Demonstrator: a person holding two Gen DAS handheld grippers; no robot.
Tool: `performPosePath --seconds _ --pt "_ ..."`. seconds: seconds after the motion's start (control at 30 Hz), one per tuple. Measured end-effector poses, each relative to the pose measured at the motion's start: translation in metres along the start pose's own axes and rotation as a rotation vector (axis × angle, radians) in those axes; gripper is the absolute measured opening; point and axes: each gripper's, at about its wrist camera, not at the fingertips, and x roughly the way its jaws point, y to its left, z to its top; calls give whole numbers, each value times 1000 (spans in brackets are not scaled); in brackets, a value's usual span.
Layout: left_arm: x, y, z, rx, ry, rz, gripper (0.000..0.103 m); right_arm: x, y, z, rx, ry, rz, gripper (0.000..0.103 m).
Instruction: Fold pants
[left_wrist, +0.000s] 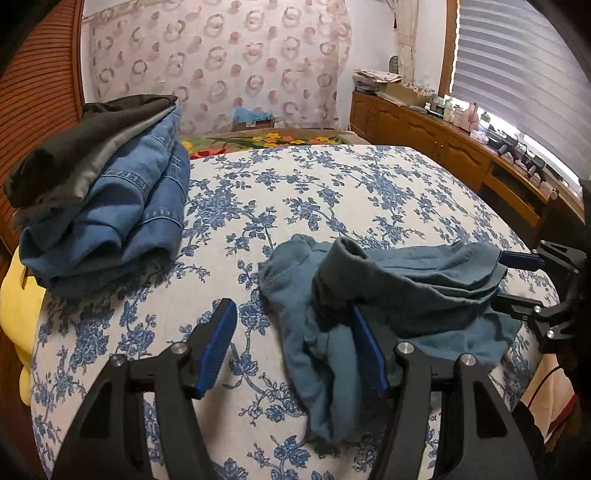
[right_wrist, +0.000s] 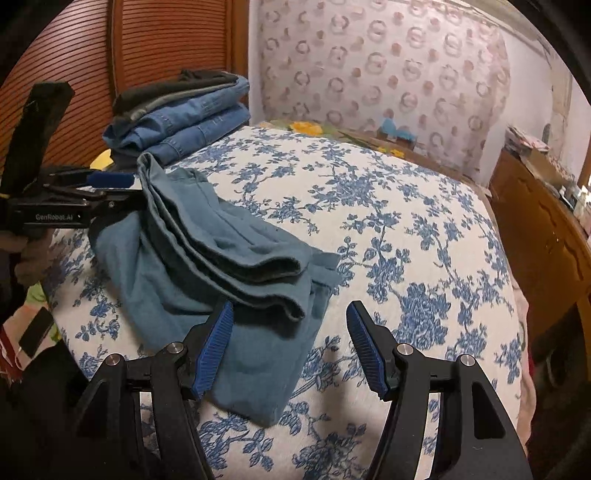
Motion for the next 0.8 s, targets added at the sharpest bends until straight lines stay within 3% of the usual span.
performPosePath --seconds 0.13,0.27,0.4,0.57,0.8 --pt "-5 5 0 -12 -12 -8 62 12 -3 9 -31 24 7 62" --pt "-8 8 0 -16 -18 -3 62 25 -11 19 -22 37 42 34" --pt "-6 7 3 -21 -18 -8 62 28 -25 29 41 -2 28 20" --pt "5 5 9 -10 -13 -4 62 30 -36 34 97 -10 20 19" --pt "27 13 14 -16 23 60 62 31 -39 36 105 -18 -31 19"
